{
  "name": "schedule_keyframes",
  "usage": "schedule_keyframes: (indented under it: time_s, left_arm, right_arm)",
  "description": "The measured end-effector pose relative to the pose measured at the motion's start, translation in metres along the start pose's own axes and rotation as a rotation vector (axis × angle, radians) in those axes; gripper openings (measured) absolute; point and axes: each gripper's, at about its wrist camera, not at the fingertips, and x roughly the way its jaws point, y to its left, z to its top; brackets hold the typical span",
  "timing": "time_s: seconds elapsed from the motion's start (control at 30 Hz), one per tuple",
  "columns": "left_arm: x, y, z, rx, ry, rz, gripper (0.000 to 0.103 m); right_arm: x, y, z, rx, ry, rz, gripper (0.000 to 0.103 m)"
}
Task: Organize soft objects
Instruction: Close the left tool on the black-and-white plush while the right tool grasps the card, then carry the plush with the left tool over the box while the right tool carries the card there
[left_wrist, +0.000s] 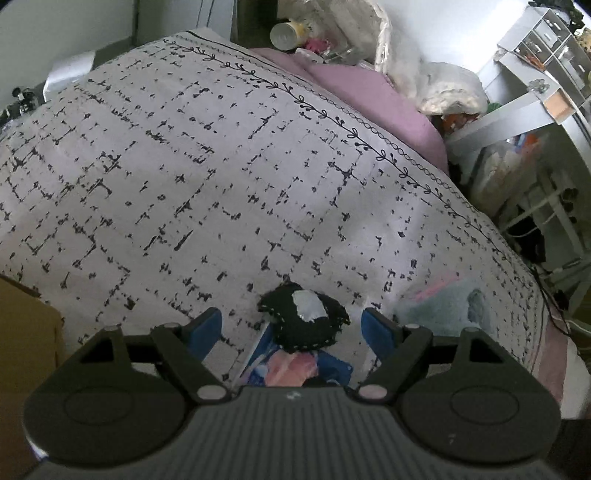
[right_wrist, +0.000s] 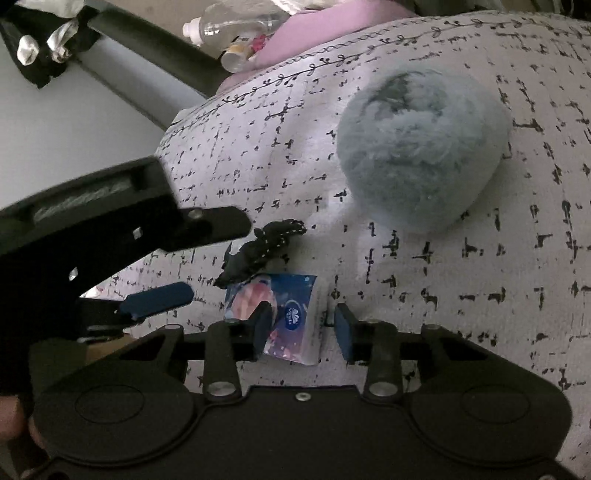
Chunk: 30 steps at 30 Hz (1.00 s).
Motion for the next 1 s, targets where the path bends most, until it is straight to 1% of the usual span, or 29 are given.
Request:
schedule_keyframes:
  time_s: [0.07,0.23,0.33,0.37,0.4,0.43,0.47,0.5,0.57,0.6,0.7,0.8,1.0]
  left_arm:
    - [0.003,-0.003,0.0,0.006,0.0,-0.005,0.082]
    - [0.02,-0.003,0.002,-0.026,0.03,-0.001,0.082]
    - [0.028,-0.001,0.003,-0.043,0.042,-0.004,0.077]
    - [0.029,-0.002,0.003,-0.038,0.039,0.002,0.071]
    - [0.03,-0.002,0.004,-0.034,0.04,0.009,0.06]
    - [0.031,-0.001,0.004,-0.036,0.045,0.013,0.054]
    - [0.031,0.0,0.004,-0.043,0.048,0.004,0.042]
    - [0.03,0.001,0.004,-0.049,0.05,-0.002,0.035]
    - [0.027,0.002,0.003,-0.048,0.045,0.011,0.027]
    - [0.025,0.004,0.003,-0.054,0.042,0.006,0.024]
    - [0.014,0.006,0.003,-0.058,0.023,-0.006,0.023]
    - [0.002,0.007,0.002,-0.056,-0.006,-0.003,0.023]
    - [-0.02,0.008,-0.002,-0.05,-0.036,-0.008,0.023]
  right_arm:
    - [0.0,-0.002,0.0,0.0,0.002,0.01,0.03]
    - [0.0,-0.004,0.001,0.021,-0.002,0.022,0.025]
    - [-0.002,-0.008,0.0,0.045,-0.004,0.035,0.023]
    - [-0.003,-0.01,0.0,0.054,-0.004,0.039,0.023]
    - [-0.002,-0.011,0.0,0.065,-0.004,0.043,0.022]
    - [-0.002,-0.012,0.001,0.071,-0.005,0.046,0.022]
    - [-0.002,-0.012,0.001,0.072,-0.006,0.048,0.021]
    - [-0.003,-0.012,0.001,0.071,-0.01,0.048,0.021]
    - [-0.004,-0.011,0.0,0.069,-0.018,0.046,0.02]
    - [-0.006,-0.011,0.0,0.07,-0.025,0.045,0.02]
    - [-0.012,-0.013,-0.001,0.078,-0.039,0.048,0.018]
    - [-0.017,-0.011,-0.002,0.072,-0.049,0.049,0.018]
    - [-0.028,-0.011,-0.003,0.07,-0.074,0.05,0.017]
